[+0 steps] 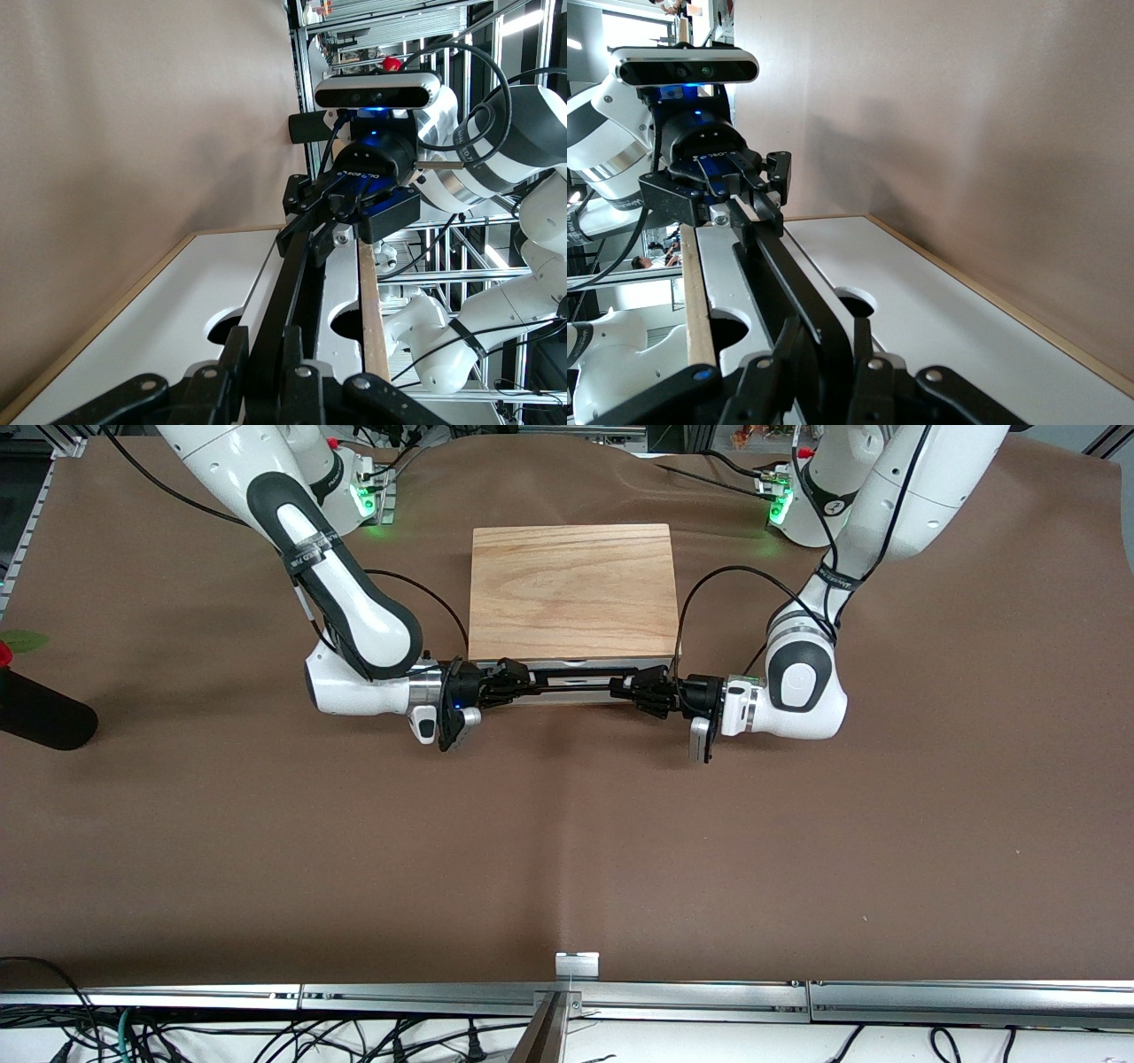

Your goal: Pull top drawer with both arms simultaneously

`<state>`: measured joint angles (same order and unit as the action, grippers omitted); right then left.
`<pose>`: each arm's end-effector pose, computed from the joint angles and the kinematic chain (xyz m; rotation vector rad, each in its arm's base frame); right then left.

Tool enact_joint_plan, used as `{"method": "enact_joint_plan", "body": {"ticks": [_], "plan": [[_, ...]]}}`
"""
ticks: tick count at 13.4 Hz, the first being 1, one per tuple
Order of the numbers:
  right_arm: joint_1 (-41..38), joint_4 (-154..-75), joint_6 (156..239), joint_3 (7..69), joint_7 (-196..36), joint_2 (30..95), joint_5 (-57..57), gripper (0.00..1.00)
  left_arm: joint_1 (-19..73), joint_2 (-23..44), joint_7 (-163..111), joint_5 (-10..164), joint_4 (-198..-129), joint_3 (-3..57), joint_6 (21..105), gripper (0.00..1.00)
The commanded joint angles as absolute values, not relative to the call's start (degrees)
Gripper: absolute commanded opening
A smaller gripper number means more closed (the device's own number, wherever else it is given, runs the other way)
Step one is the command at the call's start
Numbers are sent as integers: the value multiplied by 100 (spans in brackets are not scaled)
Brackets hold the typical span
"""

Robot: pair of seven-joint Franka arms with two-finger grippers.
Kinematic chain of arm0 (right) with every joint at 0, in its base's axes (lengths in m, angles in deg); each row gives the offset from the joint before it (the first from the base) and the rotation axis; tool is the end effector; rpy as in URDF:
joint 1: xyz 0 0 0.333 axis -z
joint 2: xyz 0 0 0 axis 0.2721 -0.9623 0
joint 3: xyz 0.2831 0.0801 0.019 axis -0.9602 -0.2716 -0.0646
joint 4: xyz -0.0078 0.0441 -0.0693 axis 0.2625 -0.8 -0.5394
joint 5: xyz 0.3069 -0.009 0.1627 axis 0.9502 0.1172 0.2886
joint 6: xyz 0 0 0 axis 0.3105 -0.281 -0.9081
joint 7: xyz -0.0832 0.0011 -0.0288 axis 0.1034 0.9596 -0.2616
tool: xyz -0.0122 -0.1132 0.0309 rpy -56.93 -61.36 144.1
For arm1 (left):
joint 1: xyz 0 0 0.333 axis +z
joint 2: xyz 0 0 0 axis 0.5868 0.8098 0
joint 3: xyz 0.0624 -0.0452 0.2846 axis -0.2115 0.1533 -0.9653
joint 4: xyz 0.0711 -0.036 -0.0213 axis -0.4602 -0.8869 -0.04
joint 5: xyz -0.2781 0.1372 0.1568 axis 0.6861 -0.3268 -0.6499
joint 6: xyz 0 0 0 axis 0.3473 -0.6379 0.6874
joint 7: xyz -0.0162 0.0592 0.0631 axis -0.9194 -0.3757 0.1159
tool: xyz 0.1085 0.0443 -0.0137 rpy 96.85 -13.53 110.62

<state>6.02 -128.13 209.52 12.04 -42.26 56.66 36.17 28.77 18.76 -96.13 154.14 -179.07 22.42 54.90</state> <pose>0.4780 0.3171 0.2383 -2.0463 -0.2611 0.1491 0.4803 -0.2673 0.1990 1.7352 -0.2712 -0.0598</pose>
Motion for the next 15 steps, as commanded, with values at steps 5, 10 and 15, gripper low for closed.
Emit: {"method": "enact_joint_plan", "body": {"ticks": [5,10,15], "plan": [[648,-12763,20985,1145,-4346,5545,3703,0,2846,2317,-9350,15671,-17049,2278,5529,19],[770,-12420,20985,1145,-4355,5247,3677,0,2846,2678,-8955,15610,-16363,2260,5547,19],[902,-11989,20835,1137,-4364,4895,3633,0,2846,2898,-8708,15583,-16028,2243,5564,19]]}}
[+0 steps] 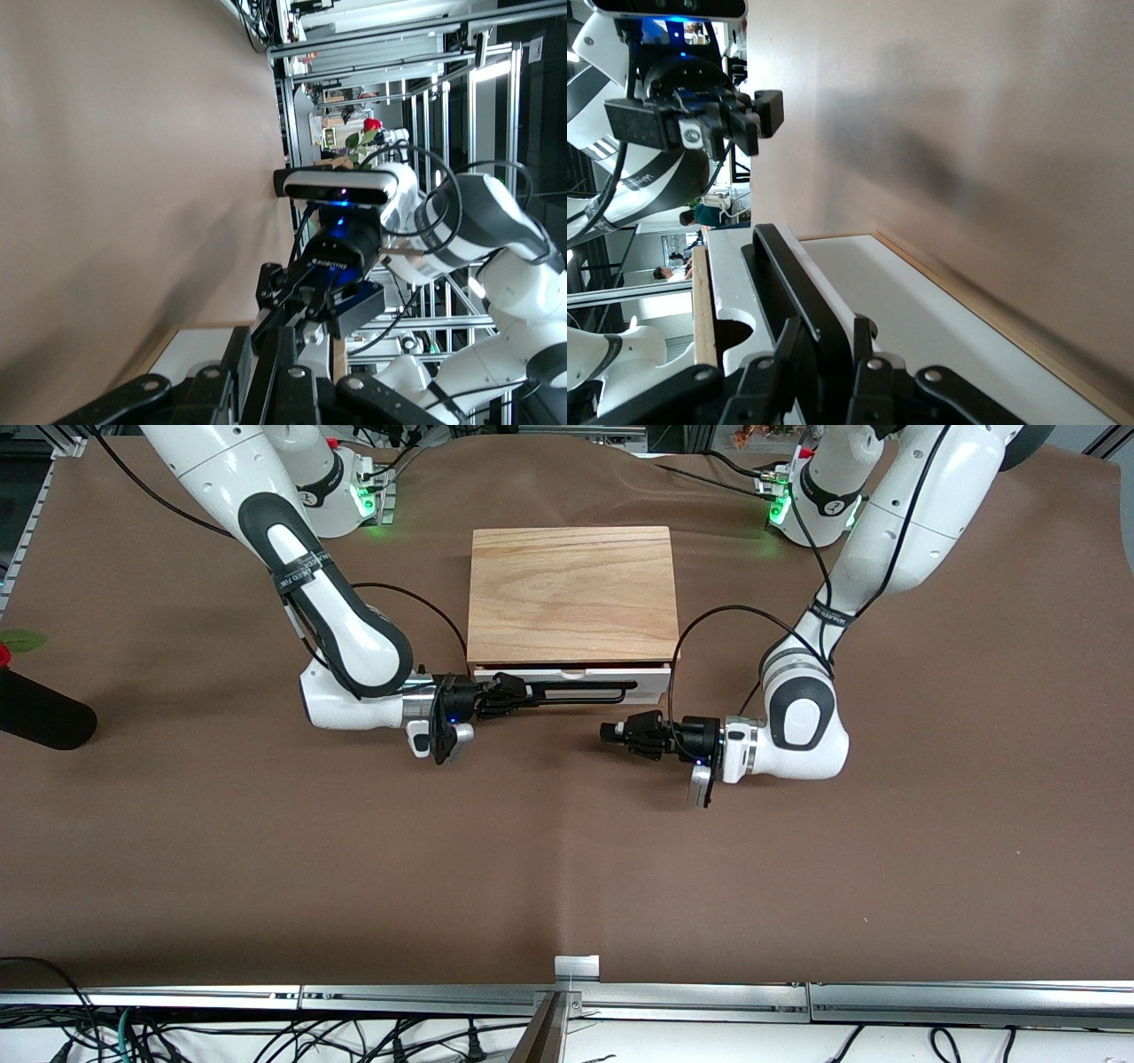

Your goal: Pull top drawer with both arms simultaneously

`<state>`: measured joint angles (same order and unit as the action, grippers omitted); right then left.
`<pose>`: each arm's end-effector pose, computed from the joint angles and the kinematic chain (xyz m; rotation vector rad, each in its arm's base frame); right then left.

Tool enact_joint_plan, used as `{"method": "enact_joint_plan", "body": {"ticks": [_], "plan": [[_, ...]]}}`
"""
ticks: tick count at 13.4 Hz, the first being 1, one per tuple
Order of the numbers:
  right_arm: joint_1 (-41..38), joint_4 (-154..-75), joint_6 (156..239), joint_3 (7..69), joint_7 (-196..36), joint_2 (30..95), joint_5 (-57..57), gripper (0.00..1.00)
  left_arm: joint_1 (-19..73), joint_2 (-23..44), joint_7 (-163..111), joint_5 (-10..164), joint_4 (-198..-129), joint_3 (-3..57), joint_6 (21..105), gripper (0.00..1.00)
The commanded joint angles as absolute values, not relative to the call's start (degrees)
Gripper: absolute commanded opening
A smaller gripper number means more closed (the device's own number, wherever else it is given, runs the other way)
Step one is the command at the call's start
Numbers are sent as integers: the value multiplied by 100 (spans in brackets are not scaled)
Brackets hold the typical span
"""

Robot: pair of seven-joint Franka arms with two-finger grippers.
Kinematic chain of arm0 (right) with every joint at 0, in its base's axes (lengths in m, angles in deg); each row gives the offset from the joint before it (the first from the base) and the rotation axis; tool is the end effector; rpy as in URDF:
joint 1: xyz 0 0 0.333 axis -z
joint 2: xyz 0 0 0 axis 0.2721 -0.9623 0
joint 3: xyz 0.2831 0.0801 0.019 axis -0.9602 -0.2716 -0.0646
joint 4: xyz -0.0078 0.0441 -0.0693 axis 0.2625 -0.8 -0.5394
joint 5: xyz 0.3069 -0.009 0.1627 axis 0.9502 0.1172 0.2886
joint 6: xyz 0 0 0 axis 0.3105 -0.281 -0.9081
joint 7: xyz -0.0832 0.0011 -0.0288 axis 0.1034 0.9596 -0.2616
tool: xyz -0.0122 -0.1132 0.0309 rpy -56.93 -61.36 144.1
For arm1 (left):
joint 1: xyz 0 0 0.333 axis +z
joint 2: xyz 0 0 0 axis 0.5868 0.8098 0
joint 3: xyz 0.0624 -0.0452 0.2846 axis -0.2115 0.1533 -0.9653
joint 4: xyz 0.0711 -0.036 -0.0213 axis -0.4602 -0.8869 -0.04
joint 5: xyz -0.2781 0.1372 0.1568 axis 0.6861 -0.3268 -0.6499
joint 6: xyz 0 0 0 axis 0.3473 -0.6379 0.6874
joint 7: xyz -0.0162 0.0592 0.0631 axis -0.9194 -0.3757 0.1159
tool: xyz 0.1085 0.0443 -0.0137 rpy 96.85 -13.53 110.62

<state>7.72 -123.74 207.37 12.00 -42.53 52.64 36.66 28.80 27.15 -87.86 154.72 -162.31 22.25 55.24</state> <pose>0.5007 0.3120 0.2296 -1.9972 -0.2175 0.1527 0.5584 -0.2785 0.2150 1.6964 -0.1929 -0.0055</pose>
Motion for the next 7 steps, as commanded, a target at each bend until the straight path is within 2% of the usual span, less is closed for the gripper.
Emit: {"method": "enact_joint_plan", "body": {"ticks": [1,4,5,6,7], "plan": [[894,-11989,20835,1137,-4364,4886,3642,0,2846,2898,-8699,15583,-16028,2242,5564,19],[885,-11971,20835,1128,-4487,4894,3624,0,2846,2880,-8699,15583,-16028,2242,5564,20],[885,-11893,20835,1128,-4504,4886,3633,0,2846,2854,-8699,15592,-16046,2242,5556,32],[894,-11857,20827,1128,-4565,4886,3616,0,2854,2828,-8699,15592,-16107,2242,5538,50],[902,-11778,20826,1128,-4653,4868,3607,0,2863,2802,-8699,15592,-16160,2242,5512,57]]}}
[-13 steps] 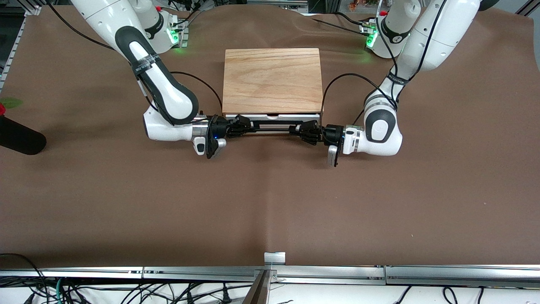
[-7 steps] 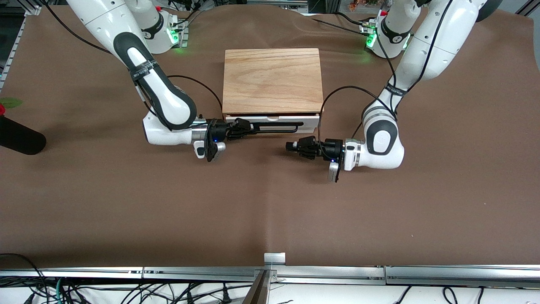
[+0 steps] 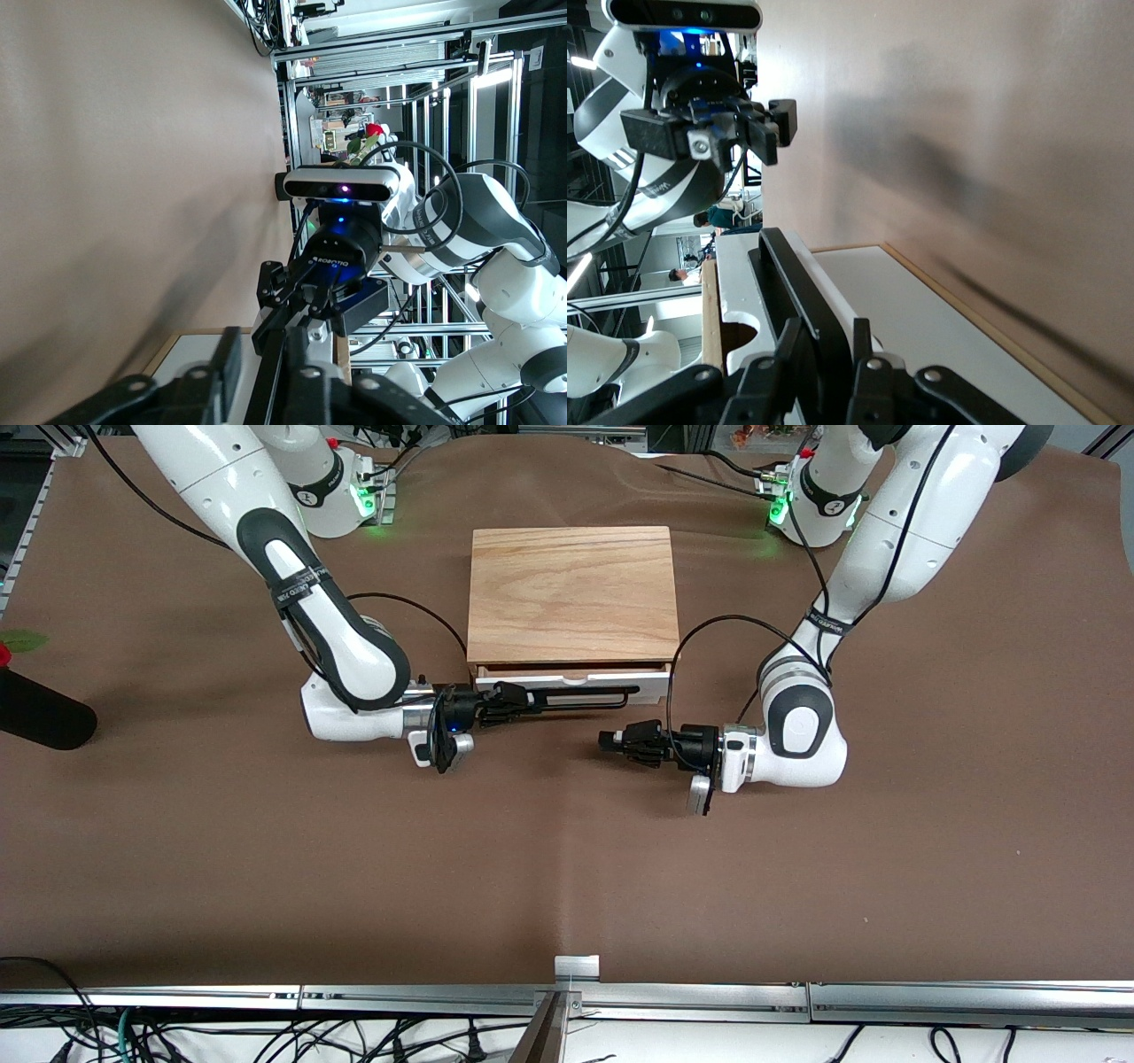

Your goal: Pull top drawer with both arms simultaneously

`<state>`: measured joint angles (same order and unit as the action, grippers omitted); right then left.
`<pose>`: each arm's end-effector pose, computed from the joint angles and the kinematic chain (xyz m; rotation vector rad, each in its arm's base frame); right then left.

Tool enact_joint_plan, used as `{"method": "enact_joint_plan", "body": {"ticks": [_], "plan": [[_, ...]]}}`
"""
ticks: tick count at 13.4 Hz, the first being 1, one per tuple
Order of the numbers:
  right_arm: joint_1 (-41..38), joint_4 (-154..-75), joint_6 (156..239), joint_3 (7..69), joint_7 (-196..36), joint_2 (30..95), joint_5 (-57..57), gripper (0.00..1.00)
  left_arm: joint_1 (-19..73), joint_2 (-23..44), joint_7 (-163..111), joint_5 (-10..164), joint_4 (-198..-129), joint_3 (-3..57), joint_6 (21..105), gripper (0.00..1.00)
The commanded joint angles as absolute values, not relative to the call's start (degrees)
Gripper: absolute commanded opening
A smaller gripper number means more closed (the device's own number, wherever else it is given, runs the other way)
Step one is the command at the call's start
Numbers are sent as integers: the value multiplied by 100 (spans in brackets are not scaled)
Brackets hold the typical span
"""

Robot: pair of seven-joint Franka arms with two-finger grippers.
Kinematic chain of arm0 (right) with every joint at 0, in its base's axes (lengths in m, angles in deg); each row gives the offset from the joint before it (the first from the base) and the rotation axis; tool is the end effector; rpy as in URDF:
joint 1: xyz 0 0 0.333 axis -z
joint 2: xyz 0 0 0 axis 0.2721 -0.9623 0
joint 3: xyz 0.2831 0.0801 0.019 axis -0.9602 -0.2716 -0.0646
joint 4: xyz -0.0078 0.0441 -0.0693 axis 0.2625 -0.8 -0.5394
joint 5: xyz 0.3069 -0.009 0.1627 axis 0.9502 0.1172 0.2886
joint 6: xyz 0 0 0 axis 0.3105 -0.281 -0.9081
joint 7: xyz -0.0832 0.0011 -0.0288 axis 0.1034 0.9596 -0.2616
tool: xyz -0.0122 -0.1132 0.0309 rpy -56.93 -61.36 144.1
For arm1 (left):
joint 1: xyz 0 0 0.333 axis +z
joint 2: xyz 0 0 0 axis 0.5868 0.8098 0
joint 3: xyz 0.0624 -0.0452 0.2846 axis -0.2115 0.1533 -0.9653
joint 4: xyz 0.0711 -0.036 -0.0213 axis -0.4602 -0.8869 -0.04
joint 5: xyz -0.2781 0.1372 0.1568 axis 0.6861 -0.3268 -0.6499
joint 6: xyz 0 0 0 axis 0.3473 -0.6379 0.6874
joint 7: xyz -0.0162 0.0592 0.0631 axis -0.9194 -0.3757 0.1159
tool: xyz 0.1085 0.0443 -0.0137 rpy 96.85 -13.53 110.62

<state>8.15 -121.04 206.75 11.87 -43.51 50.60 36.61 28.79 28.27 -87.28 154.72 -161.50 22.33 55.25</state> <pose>0.5126 0.3130 0.2276 -1.9783 -0.1954 0.1543 0.5600 -0.2795 0.2086 1.6947 -0.1787 -0.0172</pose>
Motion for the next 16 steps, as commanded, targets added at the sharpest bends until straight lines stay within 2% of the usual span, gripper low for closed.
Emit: {"method": "enact_joint_plan", "body": {"ticks": [1,3,6,7,8,11,16], "plan": [[902,-11743,20826,1128,-4724,4816,3572,0,2872,2793,-8708,15592,-16204,2242,5503,67],[902,-11734,20826,1128,-4742,4815,3563,0,2872,2775,-8743,15592,-16292,2242,5441,73],[859,-11742,20844,1084,-4751,4815,3580,1,2863,2749,-8918,15583,-16555,2260,5424,72],[850,-11742,20844,1084,-4751,4815,3580,14,2863,2714,-9023,15574,-16660,2260,5424,70],[850,-11742,20844,1075,-4759,4824,3580,17,2863,2705,-9103,15574,-16783,2269,5424,69],[841,-11742,20844,1075,-4759,4833,3598,18,2854,2530,-9235,15583,-17117,2278,5424,69],[841,-11742,20870,1005,-4768,4824,3607,18,2837,2388,-9218,15583,-17180,2313,5424,68]]}}
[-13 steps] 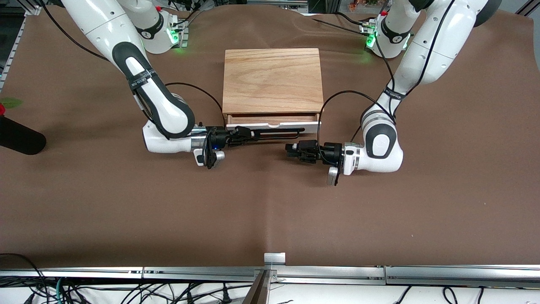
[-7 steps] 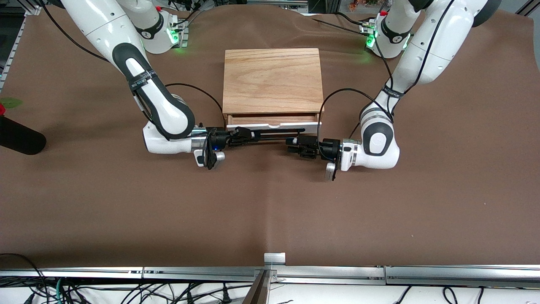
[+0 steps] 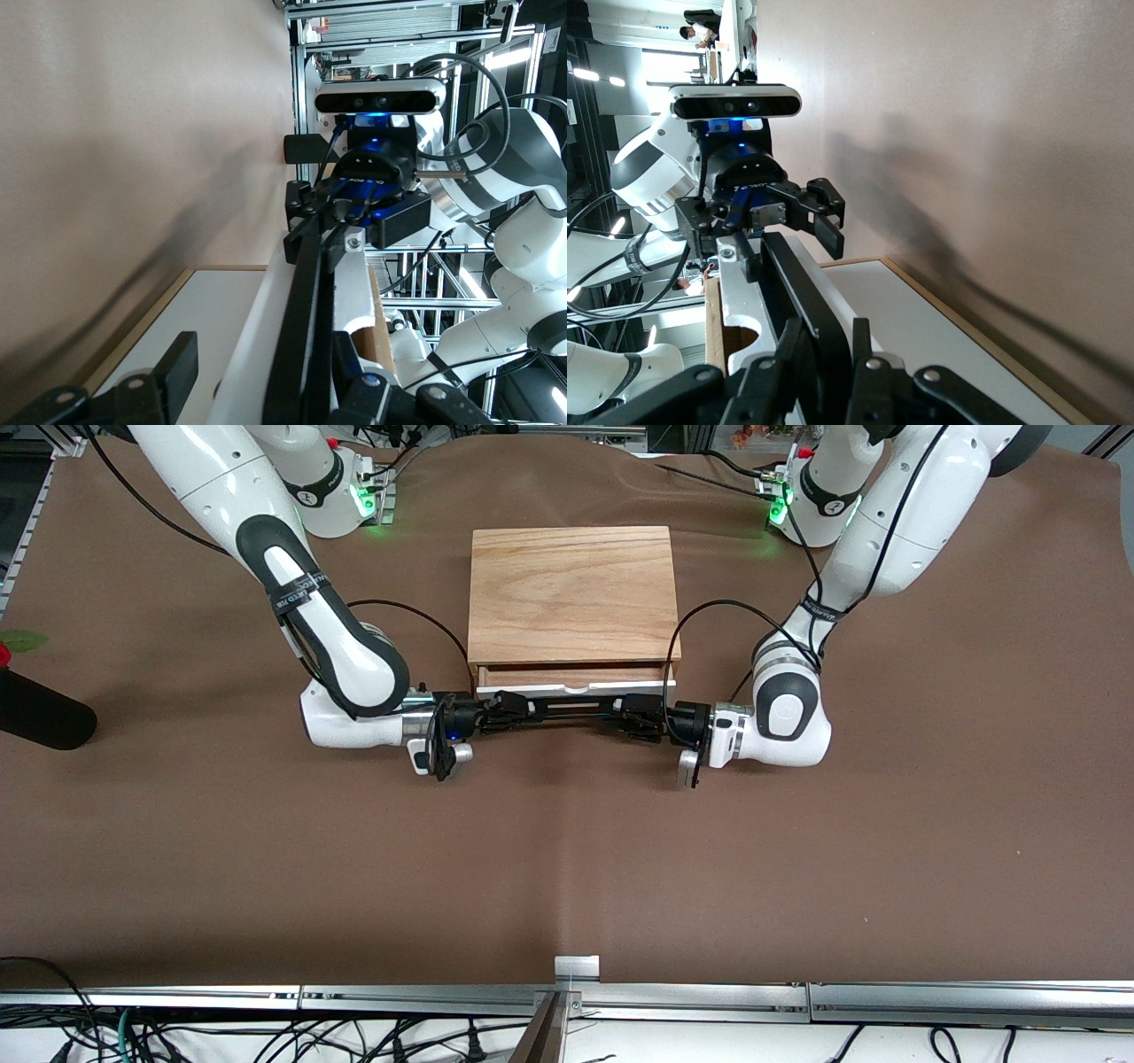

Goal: Pull top drawer with both arms simultaneously
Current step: 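Pull the handle outward with both grippers to slide the drawer open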

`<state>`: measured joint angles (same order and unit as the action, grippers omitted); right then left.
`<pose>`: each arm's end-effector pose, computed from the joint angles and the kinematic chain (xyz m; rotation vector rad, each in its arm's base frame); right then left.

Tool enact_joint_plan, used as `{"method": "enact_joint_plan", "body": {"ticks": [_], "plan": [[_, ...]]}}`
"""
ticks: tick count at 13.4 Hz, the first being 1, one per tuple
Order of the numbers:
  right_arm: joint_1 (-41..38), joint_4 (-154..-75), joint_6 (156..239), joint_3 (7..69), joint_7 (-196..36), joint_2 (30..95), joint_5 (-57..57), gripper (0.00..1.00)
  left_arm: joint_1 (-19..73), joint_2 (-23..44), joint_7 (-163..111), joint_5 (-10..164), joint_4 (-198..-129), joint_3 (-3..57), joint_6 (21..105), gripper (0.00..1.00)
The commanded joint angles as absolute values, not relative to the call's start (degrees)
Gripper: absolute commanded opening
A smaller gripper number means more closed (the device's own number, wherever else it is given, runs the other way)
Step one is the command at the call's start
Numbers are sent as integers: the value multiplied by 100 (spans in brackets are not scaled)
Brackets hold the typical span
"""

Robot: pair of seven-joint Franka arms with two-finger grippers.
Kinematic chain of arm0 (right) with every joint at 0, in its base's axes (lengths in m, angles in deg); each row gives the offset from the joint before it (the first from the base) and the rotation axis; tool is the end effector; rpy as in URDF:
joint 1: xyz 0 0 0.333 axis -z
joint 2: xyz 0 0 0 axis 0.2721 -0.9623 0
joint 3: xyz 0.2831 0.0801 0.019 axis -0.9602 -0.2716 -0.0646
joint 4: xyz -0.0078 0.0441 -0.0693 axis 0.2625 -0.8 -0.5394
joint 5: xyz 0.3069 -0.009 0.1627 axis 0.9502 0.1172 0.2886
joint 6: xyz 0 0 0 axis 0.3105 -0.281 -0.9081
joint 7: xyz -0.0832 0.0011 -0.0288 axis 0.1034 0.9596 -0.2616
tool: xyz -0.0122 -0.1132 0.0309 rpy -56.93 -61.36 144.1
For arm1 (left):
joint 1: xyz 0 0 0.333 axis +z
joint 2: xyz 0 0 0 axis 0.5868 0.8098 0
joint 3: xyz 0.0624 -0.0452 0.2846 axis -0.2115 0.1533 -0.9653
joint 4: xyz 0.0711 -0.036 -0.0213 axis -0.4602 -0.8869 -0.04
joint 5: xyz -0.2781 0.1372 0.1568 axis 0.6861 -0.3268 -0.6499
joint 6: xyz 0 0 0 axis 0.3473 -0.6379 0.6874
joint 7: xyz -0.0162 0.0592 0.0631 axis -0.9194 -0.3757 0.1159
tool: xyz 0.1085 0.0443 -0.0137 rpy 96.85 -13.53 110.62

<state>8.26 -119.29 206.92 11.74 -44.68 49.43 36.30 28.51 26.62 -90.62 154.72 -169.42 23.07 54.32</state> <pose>0.5204 0.3143 0.2272 -1.9757 -0.1777 0.1537 0.5141 -0.2843 0.1819 1.6954 -0.1886 -0.0997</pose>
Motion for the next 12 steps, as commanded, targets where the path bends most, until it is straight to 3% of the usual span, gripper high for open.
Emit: {"method": "enact_joint_plan", "body": {"ticks": [1,3,7,8,12], "plan": [[841,-11734,20879,1005,-4768,4824,3607,18,2837,2327,-9209,15592,-17223,2321,5424,68],[841,-11742,20870,1005,-4768,4824,3607,15,2837,2274,-9218,15601,-17276,2391,5432,62],[841,-11742,20870,1005,-4768,4824,3607,6,2837,2274,-9235,15601,-17294,2392,5441,13],[850,-11742,20870,1005,-4768,4815,3607,0,2837,2274,-9235,15601,-17294,2392,5441,12],[893,-11690,20853,1005,-4759,4728,3589,0,2872,2361,-9209,15636,-17180,2383,5450,9]]}}
